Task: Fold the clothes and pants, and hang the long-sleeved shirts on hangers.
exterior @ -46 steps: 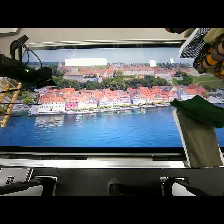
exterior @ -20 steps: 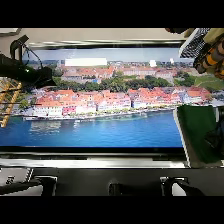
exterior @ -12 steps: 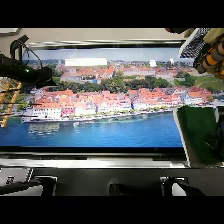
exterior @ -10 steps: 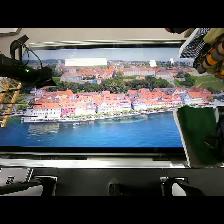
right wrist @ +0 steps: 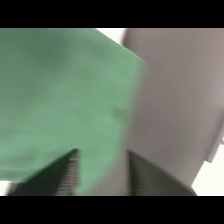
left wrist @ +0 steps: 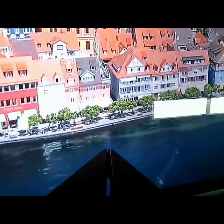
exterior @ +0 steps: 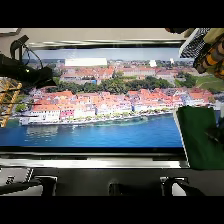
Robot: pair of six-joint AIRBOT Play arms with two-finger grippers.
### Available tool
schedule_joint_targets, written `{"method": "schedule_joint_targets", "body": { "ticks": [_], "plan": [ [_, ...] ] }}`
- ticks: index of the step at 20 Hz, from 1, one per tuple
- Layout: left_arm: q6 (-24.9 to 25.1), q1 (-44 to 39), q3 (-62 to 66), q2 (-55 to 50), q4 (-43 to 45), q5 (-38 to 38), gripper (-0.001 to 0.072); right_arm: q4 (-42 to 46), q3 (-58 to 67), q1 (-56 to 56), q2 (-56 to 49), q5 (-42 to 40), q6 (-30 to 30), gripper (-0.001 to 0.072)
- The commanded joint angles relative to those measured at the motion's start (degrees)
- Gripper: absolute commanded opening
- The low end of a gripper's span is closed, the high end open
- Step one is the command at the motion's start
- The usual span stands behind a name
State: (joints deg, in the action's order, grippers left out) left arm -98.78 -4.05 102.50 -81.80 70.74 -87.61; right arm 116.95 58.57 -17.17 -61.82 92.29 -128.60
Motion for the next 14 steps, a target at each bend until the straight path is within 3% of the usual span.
{"method": "schedule_joint_targets", "body": {
  "ticks": [1, 3, 5, 6, 10, 14],
  "plan": [
    [1.8, 0.0, -0.1, -1.1, 0.1, 0.0, 0.0019, -16.5, 8.4, 0.1, 0.0, -16.1, 11.4, 0.0210],
    [6.6, 0.0, -0.9, -2.0, 0.1, 0.4, 0.0017, -28.6, 11.9, 2.8, 0.0, -22.7, 20.8, 0.0158],
    [7.5, -0.2, -4.2, -1.5, 0.9, 2.4, 0.0017, -34.6, 12.5, 9.3, 0.0, -24.3, 28.2, 0.0037],
    [7.6, -0.5, -6.4, -0.8, 1.7, 3.1, 0.0017, -35.5, 12.5, 13.4, 0.0, -24.2, 30.5, 0.0035],
    [7.5, -2.4, -13.8, 3.4, 6.3, 6.8, 0.0017, -34.3, 12.5, 26.6, 0.0, -25.1, 30.7, 0.0035],
    [7.1, -2.5, -13.8, 3.5, 6.2, 5.1, 0.0019, -34.4, 12.5, 30.6, 0.0, -24.7, 30.7, 0.0035]
  ]
}}
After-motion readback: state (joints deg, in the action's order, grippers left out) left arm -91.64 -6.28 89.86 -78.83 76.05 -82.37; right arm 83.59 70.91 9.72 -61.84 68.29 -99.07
